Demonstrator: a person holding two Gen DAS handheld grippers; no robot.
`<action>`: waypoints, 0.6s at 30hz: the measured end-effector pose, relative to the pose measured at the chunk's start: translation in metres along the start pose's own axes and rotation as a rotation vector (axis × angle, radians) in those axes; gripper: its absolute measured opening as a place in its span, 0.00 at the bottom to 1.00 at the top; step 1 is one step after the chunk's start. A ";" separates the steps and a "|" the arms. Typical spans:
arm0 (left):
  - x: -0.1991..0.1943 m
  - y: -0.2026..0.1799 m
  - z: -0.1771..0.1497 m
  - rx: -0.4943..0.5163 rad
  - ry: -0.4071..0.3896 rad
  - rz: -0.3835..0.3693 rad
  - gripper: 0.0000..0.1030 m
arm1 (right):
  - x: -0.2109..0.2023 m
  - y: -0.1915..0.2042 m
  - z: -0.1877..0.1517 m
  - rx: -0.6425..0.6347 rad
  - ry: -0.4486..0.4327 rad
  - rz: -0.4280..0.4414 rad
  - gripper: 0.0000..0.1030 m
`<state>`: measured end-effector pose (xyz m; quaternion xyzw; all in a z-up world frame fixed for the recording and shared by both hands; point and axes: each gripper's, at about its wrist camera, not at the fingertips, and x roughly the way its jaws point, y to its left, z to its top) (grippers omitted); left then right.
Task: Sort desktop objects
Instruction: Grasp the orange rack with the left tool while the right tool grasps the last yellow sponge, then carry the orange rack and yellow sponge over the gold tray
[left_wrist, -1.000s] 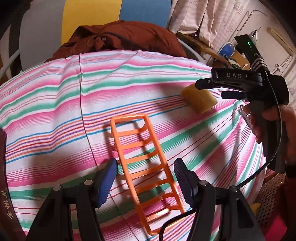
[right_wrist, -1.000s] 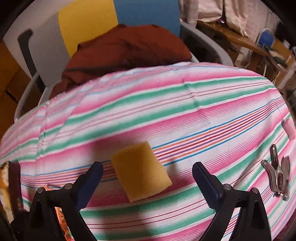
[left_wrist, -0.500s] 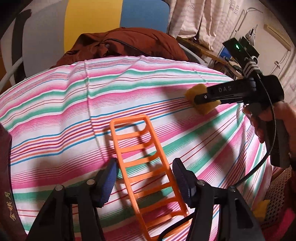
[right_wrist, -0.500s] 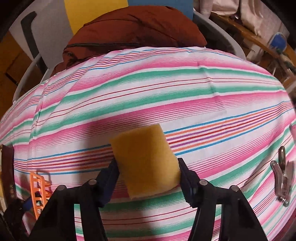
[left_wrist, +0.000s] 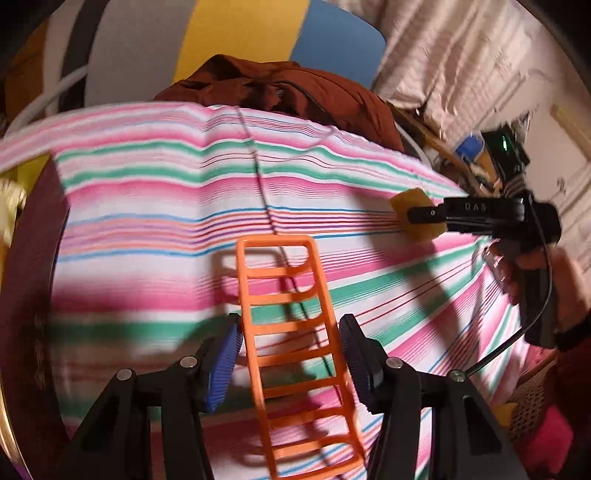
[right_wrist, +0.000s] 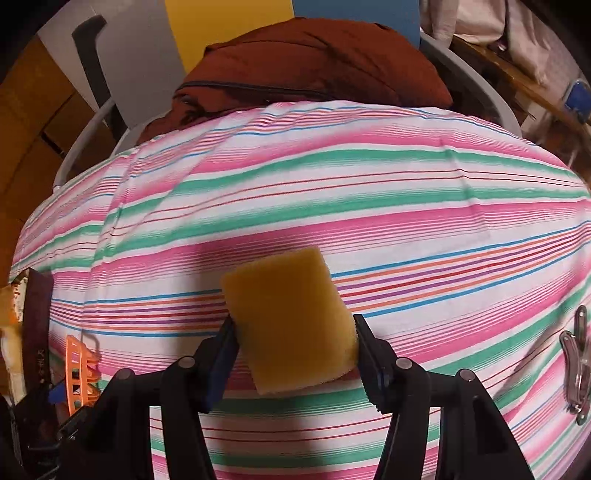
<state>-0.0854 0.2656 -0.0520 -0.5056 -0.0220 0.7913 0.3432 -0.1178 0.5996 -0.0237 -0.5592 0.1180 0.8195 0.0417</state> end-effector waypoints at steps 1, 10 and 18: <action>-0.003 0.005 -0.002 -0.026 -0.005 -0.010 0.51 | -0.002 0.000 -0.001 0.001 -0.006 0.001 0.58; -0.036 0.010 -0.019 -0.045 -0.070 -0.102 0.51 | 0.009 -0.003 0.003 0.033 0.004 0.006 0.58; -0.069 0.017 -0.036 -0.060 -0.119 -0.165 0.49 | 0.001 0.027 0.002 -0.062 -0.065 0.061 0.58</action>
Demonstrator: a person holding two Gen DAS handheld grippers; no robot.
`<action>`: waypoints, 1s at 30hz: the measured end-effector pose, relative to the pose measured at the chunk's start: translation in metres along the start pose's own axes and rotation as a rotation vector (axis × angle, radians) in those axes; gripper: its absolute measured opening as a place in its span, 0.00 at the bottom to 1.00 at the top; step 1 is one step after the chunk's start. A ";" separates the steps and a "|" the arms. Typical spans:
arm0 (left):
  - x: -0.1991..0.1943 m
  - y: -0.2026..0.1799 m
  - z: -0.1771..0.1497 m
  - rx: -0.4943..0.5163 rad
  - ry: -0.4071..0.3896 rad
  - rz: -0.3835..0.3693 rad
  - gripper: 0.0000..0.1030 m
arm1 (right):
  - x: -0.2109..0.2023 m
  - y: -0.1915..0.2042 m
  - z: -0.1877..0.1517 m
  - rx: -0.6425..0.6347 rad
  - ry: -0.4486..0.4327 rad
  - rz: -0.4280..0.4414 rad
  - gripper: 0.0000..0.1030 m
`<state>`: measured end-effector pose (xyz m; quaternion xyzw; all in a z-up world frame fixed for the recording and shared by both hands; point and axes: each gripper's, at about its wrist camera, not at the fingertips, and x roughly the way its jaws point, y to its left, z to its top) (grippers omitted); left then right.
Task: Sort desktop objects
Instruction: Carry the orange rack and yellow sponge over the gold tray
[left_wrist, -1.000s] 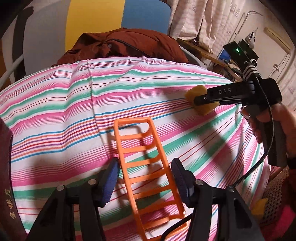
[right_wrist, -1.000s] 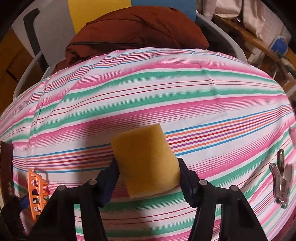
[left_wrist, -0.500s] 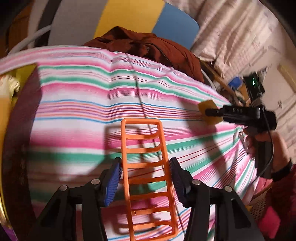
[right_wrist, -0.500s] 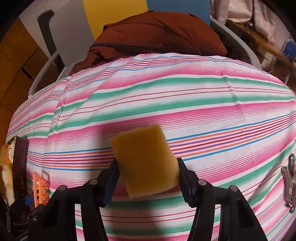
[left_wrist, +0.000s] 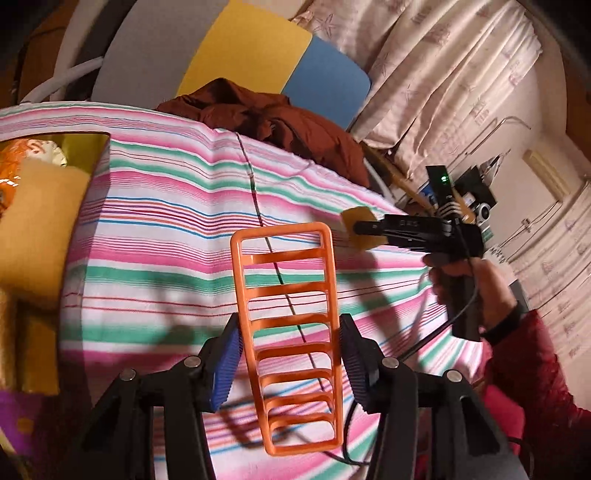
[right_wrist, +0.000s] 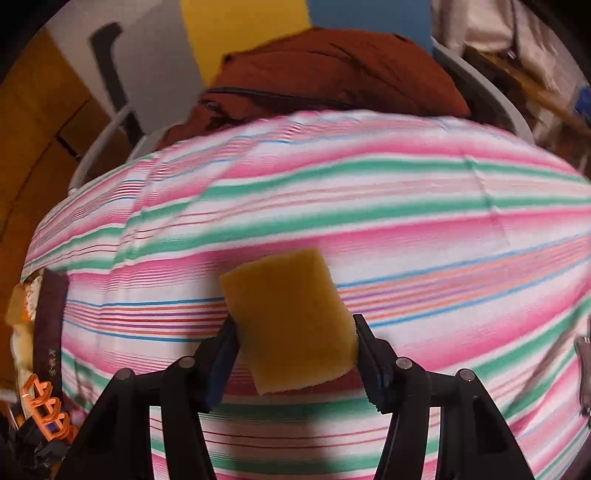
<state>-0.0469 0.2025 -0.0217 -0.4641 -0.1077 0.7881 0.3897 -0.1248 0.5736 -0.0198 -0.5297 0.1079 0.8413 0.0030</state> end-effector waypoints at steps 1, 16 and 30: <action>-0.005 0.001 -0.001 -0.001 -0.006 -0.003 0.49 | -0.002 0.007 0.000 -0.026 -0.018 0.008 0.58; -0.099 0.033 -0.011 -0.078 -0.130 -0.056 0.48 | -0.050 0.157 -0.021 -0.270 -0.054 0.279 0.58; -0.192 0.095 -0.006 -0.147 -0.188 0.027 0.48 | -0.065 0.291 -0.070 -0.365 -0.026 0.497 0.59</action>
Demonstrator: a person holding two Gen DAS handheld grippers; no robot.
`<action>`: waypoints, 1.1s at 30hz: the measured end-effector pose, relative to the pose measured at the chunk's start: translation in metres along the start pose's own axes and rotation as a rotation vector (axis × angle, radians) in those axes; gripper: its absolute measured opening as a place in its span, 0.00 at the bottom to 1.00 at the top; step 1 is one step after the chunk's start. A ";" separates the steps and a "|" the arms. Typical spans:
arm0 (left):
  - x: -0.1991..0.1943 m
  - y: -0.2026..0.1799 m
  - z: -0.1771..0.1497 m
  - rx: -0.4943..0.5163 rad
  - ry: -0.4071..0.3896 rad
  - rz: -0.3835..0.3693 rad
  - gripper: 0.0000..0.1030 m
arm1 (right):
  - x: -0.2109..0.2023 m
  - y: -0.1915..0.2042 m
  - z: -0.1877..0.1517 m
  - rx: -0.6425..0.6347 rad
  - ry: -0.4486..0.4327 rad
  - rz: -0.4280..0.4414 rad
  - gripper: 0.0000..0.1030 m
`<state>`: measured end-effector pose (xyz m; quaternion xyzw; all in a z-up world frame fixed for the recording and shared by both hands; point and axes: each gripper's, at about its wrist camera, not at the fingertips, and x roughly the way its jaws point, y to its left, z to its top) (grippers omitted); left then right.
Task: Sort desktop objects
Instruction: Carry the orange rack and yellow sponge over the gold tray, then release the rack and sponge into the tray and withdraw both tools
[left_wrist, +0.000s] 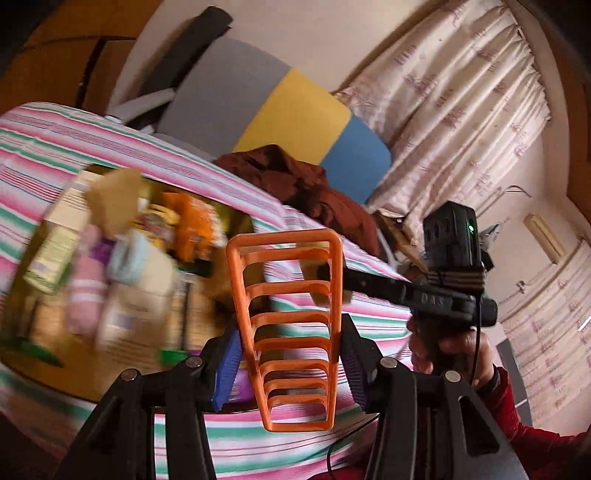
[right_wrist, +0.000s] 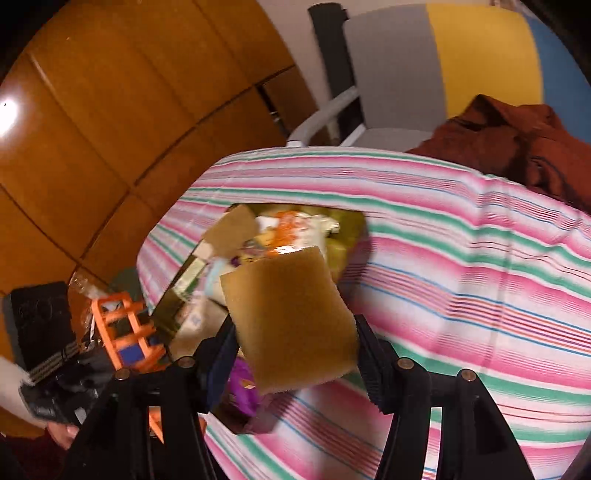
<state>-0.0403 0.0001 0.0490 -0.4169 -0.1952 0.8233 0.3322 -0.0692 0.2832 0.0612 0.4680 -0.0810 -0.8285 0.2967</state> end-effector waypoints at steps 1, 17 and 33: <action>-0.006 0.007 0.002 -0.007 -0.007 0.012 0.48 | 0.007 0.006 -0.001 0.002 0.008 0.008 0.59; -0.005 0.087 0.049 -0.053 0.026 0.234 0.57 | 0.064 0.056 0.011 0.025 -0.025 -0.075 0.83; -0.008 0.057 0.024 0.099 -0.037 0.443 0.58 | 0.065 0.065 -0.014 0.000 -0.011 -0.088 0.83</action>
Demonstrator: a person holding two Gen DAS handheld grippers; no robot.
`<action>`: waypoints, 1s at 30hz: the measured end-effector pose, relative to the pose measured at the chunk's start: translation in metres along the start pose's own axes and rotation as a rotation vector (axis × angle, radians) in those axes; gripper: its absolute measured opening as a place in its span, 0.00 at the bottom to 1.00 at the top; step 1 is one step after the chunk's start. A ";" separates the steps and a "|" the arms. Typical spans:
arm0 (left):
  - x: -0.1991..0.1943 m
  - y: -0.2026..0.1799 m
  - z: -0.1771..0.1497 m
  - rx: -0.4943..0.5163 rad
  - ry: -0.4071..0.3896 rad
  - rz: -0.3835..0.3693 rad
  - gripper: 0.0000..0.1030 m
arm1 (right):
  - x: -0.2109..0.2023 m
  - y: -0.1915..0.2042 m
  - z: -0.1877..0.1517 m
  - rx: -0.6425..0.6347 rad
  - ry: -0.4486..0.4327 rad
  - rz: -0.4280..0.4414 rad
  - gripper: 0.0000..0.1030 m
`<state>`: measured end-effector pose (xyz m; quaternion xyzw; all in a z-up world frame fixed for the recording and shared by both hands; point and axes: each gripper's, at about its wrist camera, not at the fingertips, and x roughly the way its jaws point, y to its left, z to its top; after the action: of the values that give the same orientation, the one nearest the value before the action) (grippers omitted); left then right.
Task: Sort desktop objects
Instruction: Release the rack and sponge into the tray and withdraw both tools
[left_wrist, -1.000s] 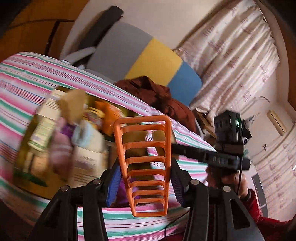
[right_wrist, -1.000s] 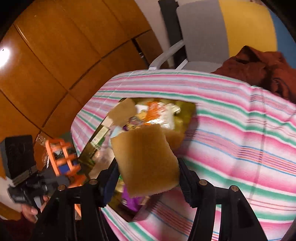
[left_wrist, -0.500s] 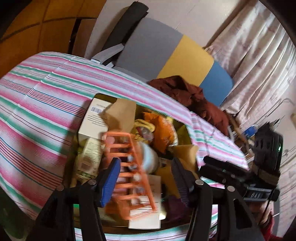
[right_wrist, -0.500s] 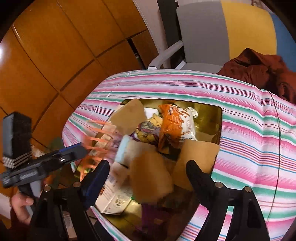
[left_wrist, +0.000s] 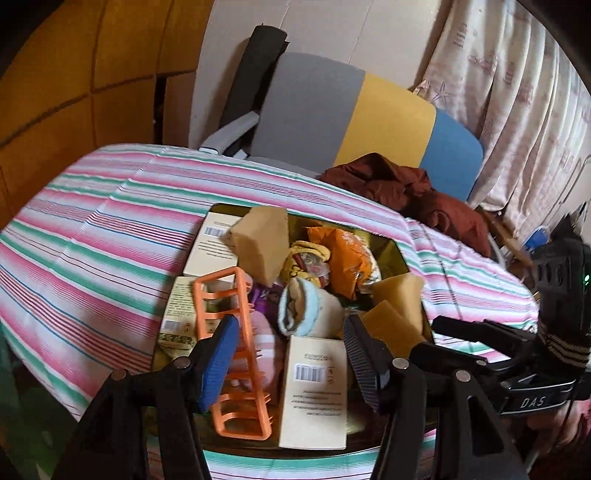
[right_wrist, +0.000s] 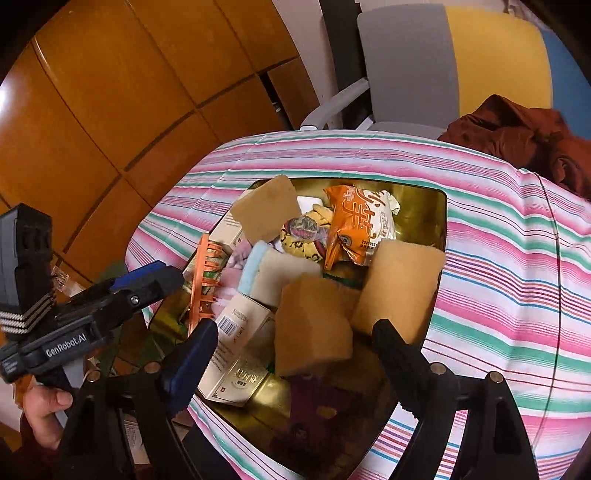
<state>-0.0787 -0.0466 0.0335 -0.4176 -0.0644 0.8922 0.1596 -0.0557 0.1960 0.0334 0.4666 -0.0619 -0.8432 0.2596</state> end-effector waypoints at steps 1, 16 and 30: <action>-0.001 -0.002 -0.001 0.010 -0.004 0.024 0.58 | 0.000 0.001 -0.001 -0.003 0.002 -0.001 0.83; -0.012 -0.005 -0.014 0.032 -0.024 0.170 0.58 | 0.036 0.005 0.003 -0.104 0.062 -0.142 0.41; -0.017 -0.016 -0.025 -0.010 -0.012 0.210 0.59 | -0.002 0.014 -0.003 -0.086 -0.082 -0.172 0.78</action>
<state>-0.0453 -0.0380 0.0338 -0.4174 -0.0254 0.9062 0.0626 -0.0468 0.1853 0.0379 0.4235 0.0040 -0.8828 0.2033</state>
